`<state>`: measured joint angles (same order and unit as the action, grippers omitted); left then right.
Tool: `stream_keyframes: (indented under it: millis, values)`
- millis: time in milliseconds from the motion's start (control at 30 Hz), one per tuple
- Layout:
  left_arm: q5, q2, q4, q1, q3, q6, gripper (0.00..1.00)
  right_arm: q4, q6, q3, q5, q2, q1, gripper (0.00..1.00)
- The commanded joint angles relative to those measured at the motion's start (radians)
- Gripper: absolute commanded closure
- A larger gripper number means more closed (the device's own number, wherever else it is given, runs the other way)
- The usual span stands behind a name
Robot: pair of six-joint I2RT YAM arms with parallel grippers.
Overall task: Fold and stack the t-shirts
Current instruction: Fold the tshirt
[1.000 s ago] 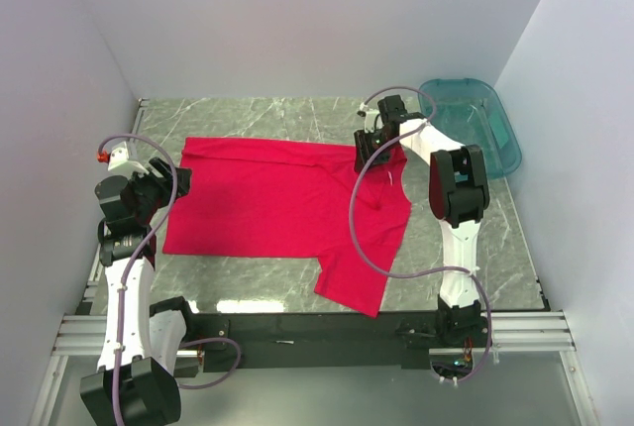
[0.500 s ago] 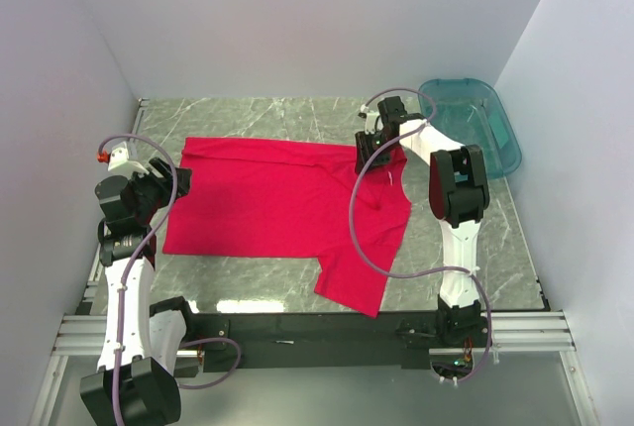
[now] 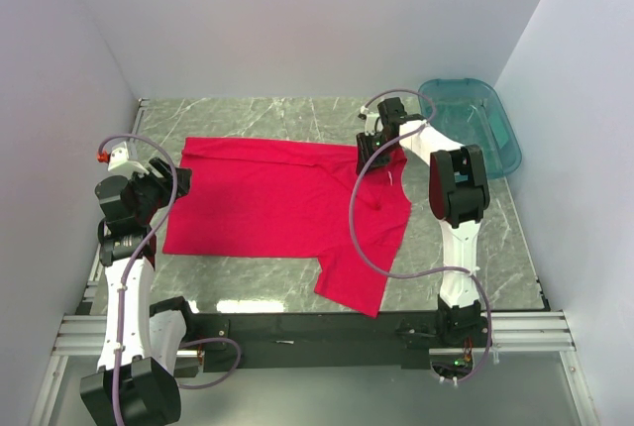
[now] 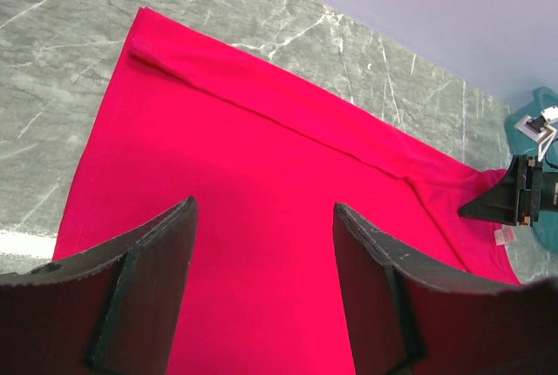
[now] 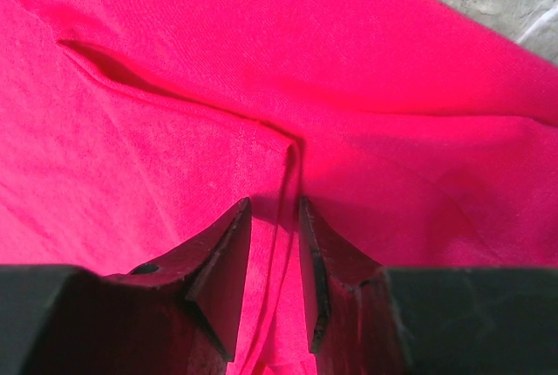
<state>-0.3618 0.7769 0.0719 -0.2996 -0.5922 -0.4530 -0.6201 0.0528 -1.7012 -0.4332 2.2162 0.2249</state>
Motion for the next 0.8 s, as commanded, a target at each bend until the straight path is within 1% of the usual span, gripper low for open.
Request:
stream_keyframes:
  millis: [0,633,733,767]
  values:
    - [-0.012,-0.007,-0.029,-0.001,0.008,0.017,0.31,-0.024,0.010,0.017,0.002,-0.016,0.014,0.65]
    - [-0.012,-0.004,-0.030,0.001,0.008,0.016,0.31,-0.018,0.012,0.026,-0.012,-0.027,0.018,0.78]
    - [-0.012,-0.004,-0.032,-0.001,0.008,0.016,0.31,-0.013,0.013,0.029,-0.004,-0.038,0.019,0.83]
    - [-0.012,-0.002,-0.032,-0.001,0.008,0.017,0.31,-0.007,0.015,0.029,0.002,-0.041,0.019,0.87]
